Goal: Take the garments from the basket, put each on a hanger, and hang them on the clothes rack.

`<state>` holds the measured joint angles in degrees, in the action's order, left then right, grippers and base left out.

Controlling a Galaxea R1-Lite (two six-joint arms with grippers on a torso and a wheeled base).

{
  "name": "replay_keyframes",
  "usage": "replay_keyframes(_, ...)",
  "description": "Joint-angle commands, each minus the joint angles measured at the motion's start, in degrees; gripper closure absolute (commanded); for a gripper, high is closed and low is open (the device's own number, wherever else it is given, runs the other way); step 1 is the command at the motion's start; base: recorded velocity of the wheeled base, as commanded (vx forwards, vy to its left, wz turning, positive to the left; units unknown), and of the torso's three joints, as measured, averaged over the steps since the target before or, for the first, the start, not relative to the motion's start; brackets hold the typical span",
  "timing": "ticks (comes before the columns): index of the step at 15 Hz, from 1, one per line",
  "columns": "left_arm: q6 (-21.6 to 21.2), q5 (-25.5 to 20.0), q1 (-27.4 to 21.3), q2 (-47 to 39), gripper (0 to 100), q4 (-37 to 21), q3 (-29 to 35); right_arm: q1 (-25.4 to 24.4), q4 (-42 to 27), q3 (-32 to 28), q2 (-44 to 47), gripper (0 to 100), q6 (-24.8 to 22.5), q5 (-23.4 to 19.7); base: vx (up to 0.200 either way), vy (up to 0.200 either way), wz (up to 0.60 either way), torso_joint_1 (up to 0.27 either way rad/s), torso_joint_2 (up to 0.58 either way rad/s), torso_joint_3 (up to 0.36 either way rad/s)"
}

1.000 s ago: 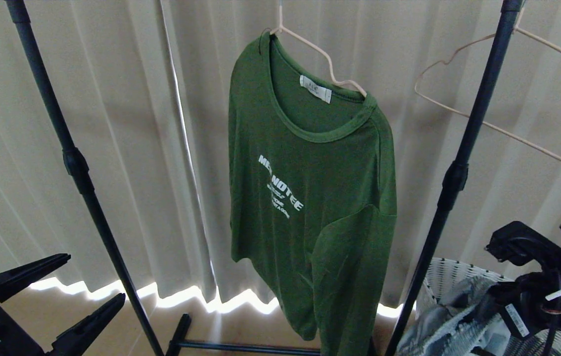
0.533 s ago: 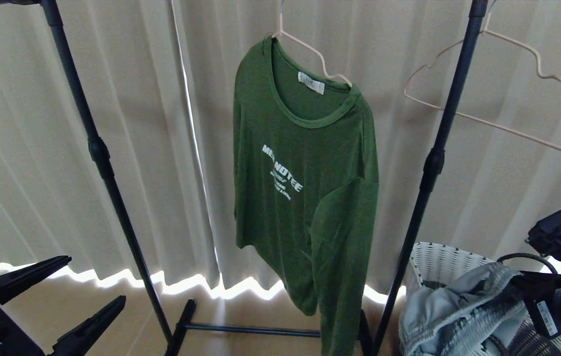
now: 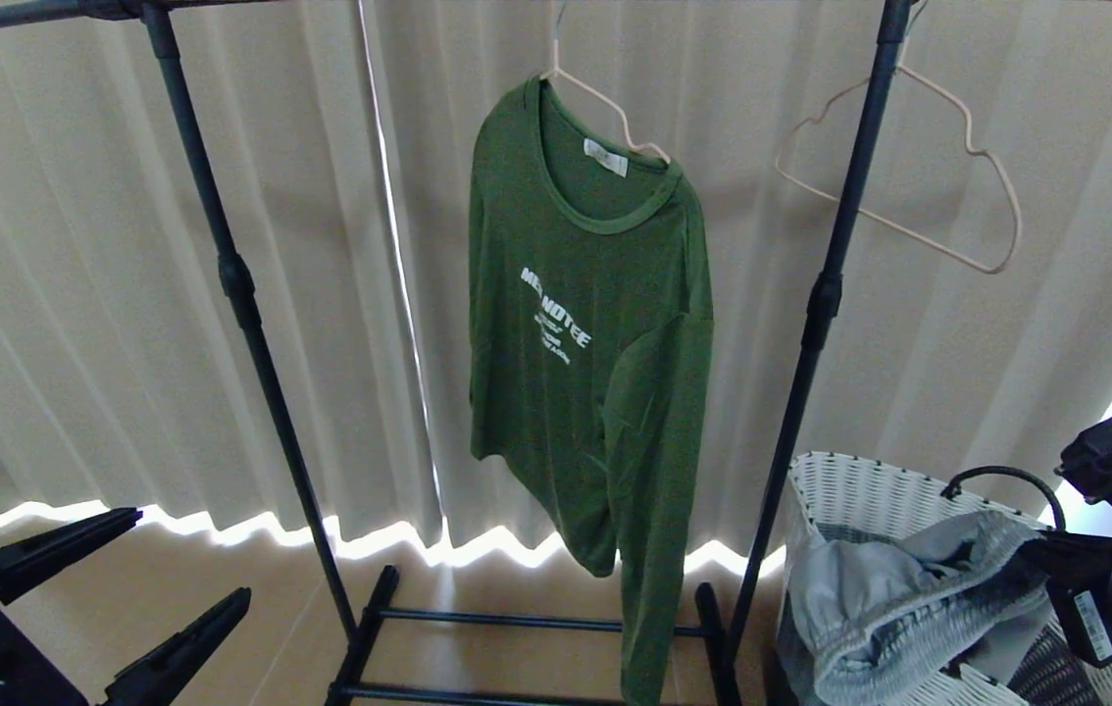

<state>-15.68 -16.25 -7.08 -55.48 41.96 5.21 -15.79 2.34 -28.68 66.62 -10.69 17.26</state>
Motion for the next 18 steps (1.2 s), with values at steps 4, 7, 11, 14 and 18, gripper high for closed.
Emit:
replay_keyframes(4, 0.3, 0.0, 0.1, 0.9, 0, 0.1, 0.1, 0.0, 0.0, -0.1, 0.0, 100, 0.0, 0.0, 0.0, 0.1, 0.0, 0.002, 0.0, 0.002)
replay_keyframes(7, 0.1, 0.0, -0.2, 1.1, 0, 0.1, 0.0, 0.0, 0.0, -0.1, -0.4, 100, 0.1, 0.0, 0.0, 0.2, 0.0, 0.002, 0.0, 0.004)
replay_keyframes(11, 0.2, 0.0, -4.3, 0.4, 0, 0.0, 0.2, -0.2, 0.1, -0.8, -1.1, 100, 0.1, -0.1, 0.0, 0.05, 0.0, 0.001, 0.0, 0.001)
replay_keyframes(14, 0.5, 0.0, -9.3, -0.8, 0, -0.1, -0.5, -0.5, 0.1, -3.6, -1.8, 100, 0.0, -3.9, 0.0, 0.0, 0.0, 0.0, 0.0, 0.0)
replay_keyframes(18, 0.3, -0.1, -15.2, -7.1, 0, 0.0, 2.7, -4.6, -0.1, -11.6, -1.8, 100, -0.1, -10.5, 0.0, 0.0, 0.0, 0.0, 0.0, 0.0)
